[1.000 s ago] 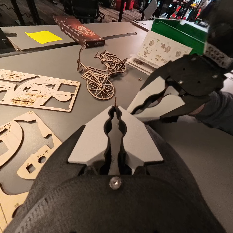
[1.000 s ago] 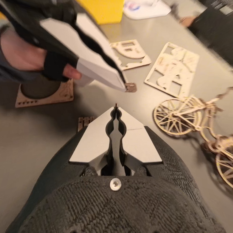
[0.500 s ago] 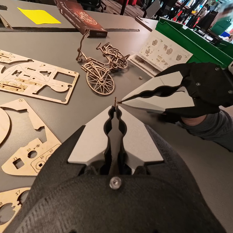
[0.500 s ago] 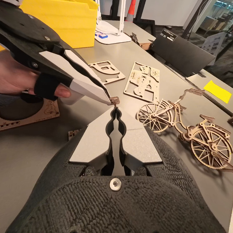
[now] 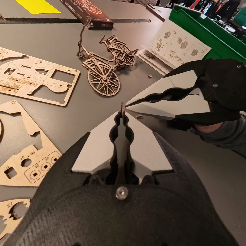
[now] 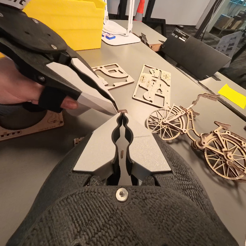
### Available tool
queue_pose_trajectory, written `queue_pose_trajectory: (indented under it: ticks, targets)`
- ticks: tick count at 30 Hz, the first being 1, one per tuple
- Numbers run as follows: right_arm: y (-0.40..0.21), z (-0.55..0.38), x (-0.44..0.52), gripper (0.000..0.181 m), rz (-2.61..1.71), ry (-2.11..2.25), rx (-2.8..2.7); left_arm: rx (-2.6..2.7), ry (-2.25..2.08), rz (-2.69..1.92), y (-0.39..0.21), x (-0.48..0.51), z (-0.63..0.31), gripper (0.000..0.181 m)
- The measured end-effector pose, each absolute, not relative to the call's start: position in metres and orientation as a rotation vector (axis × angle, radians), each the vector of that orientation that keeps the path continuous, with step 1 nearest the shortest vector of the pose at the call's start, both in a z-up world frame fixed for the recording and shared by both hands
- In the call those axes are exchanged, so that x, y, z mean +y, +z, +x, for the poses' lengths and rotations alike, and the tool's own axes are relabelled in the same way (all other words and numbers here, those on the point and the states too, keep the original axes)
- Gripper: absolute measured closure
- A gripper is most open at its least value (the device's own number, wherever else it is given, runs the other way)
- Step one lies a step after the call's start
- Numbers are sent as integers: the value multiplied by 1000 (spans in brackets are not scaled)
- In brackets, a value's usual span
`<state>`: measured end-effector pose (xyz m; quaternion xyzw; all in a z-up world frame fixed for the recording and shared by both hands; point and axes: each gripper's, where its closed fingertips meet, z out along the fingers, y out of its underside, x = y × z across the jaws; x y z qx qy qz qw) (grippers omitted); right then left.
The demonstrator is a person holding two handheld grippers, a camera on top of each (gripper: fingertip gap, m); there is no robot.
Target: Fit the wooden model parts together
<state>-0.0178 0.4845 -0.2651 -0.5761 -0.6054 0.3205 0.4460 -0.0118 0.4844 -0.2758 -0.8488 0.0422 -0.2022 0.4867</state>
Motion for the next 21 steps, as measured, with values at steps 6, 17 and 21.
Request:
queue_pose_trajectory:
  ticks: [6, 17, 21]
  targets:
    - [-276, 3, 498, 181, -1514, 810, -1613, 74, -510, -2065, -276, 484, -16, 181]
    - [-307, 33, 492, 168, -1742, 895, -1754, 99, -521, -2073, -277, 483, -12, 180]
    - [-308, 34, 490, 174, -1730, 848, -1737, 99, -527, -2073, -277, 483, -12, 180]
